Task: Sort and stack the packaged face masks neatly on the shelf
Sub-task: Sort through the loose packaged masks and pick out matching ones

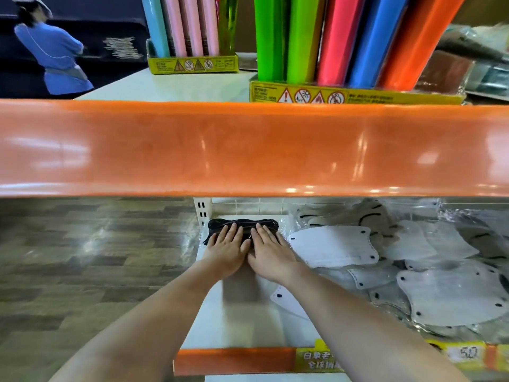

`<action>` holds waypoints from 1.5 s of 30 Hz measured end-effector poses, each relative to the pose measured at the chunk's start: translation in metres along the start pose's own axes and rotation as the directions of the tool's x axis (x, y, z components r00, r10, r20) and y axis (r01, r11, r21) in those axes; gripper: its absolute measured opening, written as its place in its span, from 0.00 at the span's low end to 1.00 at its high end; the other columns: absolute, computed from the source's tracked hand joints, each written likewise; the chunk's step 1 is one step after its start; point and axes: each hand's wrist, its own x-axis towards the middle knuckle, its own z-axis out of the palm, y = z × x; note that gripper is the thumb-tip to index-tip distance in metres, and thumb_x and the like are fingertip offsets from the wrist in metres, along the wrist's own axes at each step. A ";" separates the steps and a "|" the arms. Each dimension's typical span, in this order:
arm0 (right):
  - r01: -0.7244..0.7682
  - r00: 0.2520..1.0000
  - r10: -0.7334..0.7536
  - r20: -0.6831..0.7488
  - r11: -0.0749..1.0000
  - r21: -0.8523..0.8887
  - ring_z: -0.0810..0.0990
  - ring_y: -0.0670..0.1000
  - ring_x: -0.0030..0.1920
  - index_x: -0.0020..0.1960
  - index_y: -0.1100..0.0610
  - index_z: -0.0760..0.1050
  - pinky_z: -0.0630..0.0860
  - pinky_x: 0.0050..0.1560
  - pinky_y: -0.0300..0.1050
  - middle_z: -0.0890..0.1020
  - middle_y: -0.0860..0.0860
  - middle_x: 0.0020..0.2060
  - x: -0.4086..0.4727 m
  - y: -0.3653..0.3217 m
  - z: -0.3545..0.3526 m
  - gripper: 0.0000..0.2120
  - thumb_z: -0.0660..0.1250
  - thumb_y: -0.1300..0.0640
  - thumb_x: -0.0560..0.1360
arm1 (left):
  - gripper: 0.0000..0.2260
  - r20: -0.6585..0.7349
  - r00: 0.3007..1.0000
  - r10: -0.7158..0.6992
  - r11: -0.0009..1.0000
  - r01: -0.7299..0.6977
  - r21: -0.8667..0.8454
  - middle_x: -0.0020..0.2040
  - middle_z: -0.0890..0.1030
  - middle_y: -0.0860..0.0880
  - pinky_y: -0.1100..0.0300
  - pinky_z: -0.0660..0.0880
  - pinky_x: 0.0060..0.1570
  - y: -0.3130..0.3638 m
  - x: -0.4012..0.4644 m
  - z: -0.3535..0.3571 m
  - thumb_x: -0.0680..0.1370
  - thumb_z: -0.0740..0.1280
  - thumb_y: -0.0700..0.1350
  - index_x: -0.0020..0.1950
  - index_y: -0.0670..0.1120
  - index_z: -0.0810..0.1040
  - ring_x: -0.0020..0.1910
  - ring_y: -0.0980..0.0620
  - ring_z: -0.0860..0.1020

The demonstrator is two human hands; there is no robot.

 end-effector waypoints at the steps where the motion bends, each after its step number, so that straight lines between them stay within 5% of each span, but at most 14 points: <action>1: -0.002 1.000 0.002 -0.002 1.000 -0.005 0.41 0.48 0.77 0.79 0.57 0.44 0.39 0.76 0.51 0.44 0.51 0.78 -0.001 0.000 0.001 0.30 0.47 0.47 0.81 | 0.25 -0.009 1.000 0.003 1.000 -0.003 -0.001 0.79 0.42 0.50 0.52 0.42 0.74 0.000 0.000 0.001 0.83 0.43 0.54 0.79 0.49 0.44 0.77 0.51 0.41; 11: -0.023 0.999 0.022 -0.048 1.000 -0.021 0.42 0.48 0.77 0.79 0.58 0.44 0.40 0.76 0.51 0.44 0.52 0.78 -0.007 0.001 0.005 0.29 0.47 0.49 0.82 | 0.25 -0.027 1.000 0.015 0.996 -0.017 -0.091 0.79 0.44 0.50 0.52 0.41 0.74 0.007 -0.001 0.001 0.83 0.44 0.55 0.79 0.49 0.46 0.77 0.51 0.42; 17: 0.153 0.965 -0.151 -0.213 0.988 -0.008 0.54 0.51 0.76 0.75 0.59 0.60 0.44 0.75 0.46 0.58 0.54 0.76 -0.019 0.006 -0.017 0.23 0.54 0.58 0.80 | 0.24 -0.144 0.990 -0.010 0.991 -0.009 -0.134 0.79 0.48 0.51 0.50 0.43 0.74 0.018 -0.004 -0.001 0.83 0.46 0.54 0.79 0.49 0.50 0.77 0.51 0.43; 22: 0.165 0.907 -0.138 -0.397 0.986 0.034 0.62 0.52 0.72 0.71 0.57 0.66 0.52 0.74 0.45 0.65 0.51 0.73 -0.049 0.026 -0.029 0.21 0.57 0.59 0.79 | 0.31 -0.311 0.940 0.141 0.973 -0.190 -0.134 0.75 0.63 0.48 0.49 0.56 0.72 0.044 -0.016 0.005 0.77 0.43 0.60 0.75 0.47 0.64 0.76 0.48 0.57; 26: 0.097 0.871 -0.065 -0.486 0.994 0.042 0.71 0.59 0.66 0.63 0.61 0.75 0.62 0.70 0.51 0.74 0.57 0.66 -0.073 0.050 -0.021 0.18 0.65 0.63 0.74 | 0.25 -0.380 0.910 0.167 0.963 -0.233 -0.136 0.60 0.80 0.40 0.42 0.75 0.56 0.069 -0.029 0.015 0.73 0.53 0.52 0.59 0.41 0.80 0.61 0.38 0.77; 30: -0.028 0.916 0.039 -0.400 0.999 0.033 0.56 0.54 0.75 0.72 0.57 0.64 0.45 0.75 0.53 0.61 0.54 0.74 -0.093 0.069 -0.020 0.23 0.60 0.58 0.78 | 0.23 -0.345 0.901 0.264 0.949 -0.306 -0.073 0.53 0.83 0.43 0.47 0.79 0.46 0.092 -0.041 0.016 0.69 0.56 0.50 0.54 0.41 0.82 0.53 0.40 0.82; 32: -0.107 0.926 0.100 -0.363 0.994 0.002 0.47 0.52 0.77 0.76 0.55 0.55 0.40 0.75 0.55 0.52 0.53 0.77 -0.098 0.079 -0.020 0.28 0.60 0.53 0.79 | 0.23 -0.325 0.899 0.292 0.939 -0.334 -0.081 0.58 0.81 0.44 0.50 0.77 0.53 0.103 -0.046 0.019 0.72 0.57 0.52 0.59 0.42 0.80 0.58 0.42 0.79; 35: -0.176 0.947 0.166 -0.274 0.984 -0.012 0.41 0.52 0.77 0.78 0.53 0.46 0.39 0.75 0.57 0.44 0.52 0.78 -0.106 0.093 -0.017 0.36 0.60 0.47 0.78 | 0.23 -0.254 0.930 0.268 0.944 -0.306 -0.126 0.75 0.63 0.47 0.55 0.59 0.71 0.117 -0.051 0.026 0.80 0.58 0.52 0.74 0.46 0.64 0.75 0.47 0.60; 42: -0.249 0.948 0.241 -0.207 0.968 -0.013 0.42 0.49 0.77 0.78 0.53 0.47 0.38 0.74 0.53 0.47 0.49 0.78 -0.122 0.122 0.000 0.37 0.40 0.33 0.75 | 0.22 -0.118 0.961 0.251 0.955 -0.265 -0.133 0.78 0.53 0.45 0.54 0.49 0.73 0.148 -0.063 0.035 0.82 0.54 0.51 0.75 0.50 0.58 0.77 0.47 0.48; 45: -0.247 0.941 0.243 -0.235 0.969 0.009 0.46 0.49 0.77 0.78 0.53 0.50 0.41 0.74 0.49 0.52 0.48 0.77 -0.126 0.128 -0.003 0.33 0.47 0.36 0.79 | 0.22 -0.129 0.965 0.228 0.960 -0.245 -0.135 0.78 0.51 0.45 0.54 0.47 0.73 0.156 -0.068 0.038 0.82 0.54 0.53 0.75 0.50 0.58 0.77 0.46 0.47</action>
